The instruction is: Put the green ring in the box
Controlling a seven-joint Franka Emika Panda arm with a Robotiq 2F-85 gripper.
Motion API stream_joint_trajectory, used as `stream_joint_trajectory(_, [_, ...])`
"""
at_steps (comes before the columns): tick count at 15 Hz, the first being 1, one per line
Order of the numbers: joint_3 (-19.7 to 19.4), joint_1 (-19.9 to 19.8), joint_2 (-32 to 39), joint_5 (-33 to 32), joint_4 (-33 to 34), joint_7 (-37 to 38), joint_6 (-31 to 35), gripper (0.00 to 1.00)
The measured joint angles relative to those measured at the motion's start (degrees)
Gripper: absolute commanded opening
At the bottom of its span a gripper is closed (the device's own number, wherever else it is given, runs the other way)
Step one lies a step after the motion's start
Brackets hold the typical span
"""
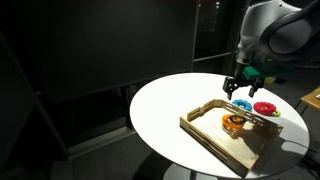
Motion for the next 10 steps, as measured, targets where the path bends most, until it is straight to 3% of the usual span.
stream_joint_trajectory(10, [0.0,-4.9,-8.9,7.2,0.0,-21.0,-15.3,1.00])
